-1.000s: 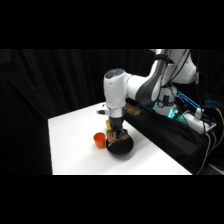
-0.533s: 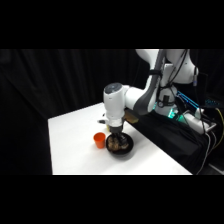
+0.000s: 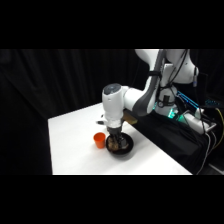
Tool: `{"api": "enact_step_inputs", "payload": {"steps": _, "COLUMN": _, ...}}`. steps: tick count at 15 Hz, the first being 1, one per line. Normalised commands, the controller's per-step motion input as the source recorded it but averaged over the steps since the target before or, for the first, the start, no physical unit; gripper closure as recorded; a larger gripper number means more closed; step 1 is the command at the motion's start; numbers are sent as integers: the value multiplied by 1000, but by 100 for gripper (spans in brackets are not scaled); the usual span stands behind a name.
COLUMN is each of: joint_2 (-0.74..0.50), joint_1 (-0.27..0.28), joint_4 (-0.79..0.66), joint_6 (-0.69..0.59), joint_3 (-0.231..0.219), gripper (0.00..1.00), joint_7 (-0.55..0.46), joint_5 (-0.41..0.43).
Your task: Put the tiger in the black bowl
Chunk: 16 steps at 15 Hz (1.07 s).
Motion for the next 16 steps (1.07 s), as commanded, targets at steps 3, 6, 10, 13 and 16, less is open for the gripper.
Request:
{"api": "enact_step_inputs", "payload": {"steps": 3, "joint_2": -371, "joint_1": 71, "joint_4": -77, "joint_6": -273, "joint_3": -47, "gripper": 0, "joint_7": 43, "joint_5": -117}}
{"api": "enact_step_inputs", "payload": {"steps": 6, "joint_2": -448, "joint_1": 60, "joint_4": -64, "joint_6": -389, "joint_3": -19, "gripper": 0, "joint_7": 86, "joint_5": -137}}
{"api": "enact_step_inputs", "payload": {"steps": 10, "joint_2": -421, "joint_1": -2, "joint_4": 6, "joint_6": -411, "joint_3": 31, "gripper": 0, "joint_7": 67, "joint_5": -120}}
{"api": "enact_step_inputs", "payload": {"steps": 13, "joint_2": -315, "joint_1": -49, "joint_4": 85, "joint_6": -369, "joint_3": 57, "gripper": 0, "joint_7": 55, "joint_5": -113}}
{"api": "enact_step_inputs", "payload": {"steps": 16, "joint_2": -182, "joint_1": -86, "joint_4": 136, "joint_6": -285, "joint_3": 61, "gripper": 0, "joint_7": 38, "joint_5": -87}}
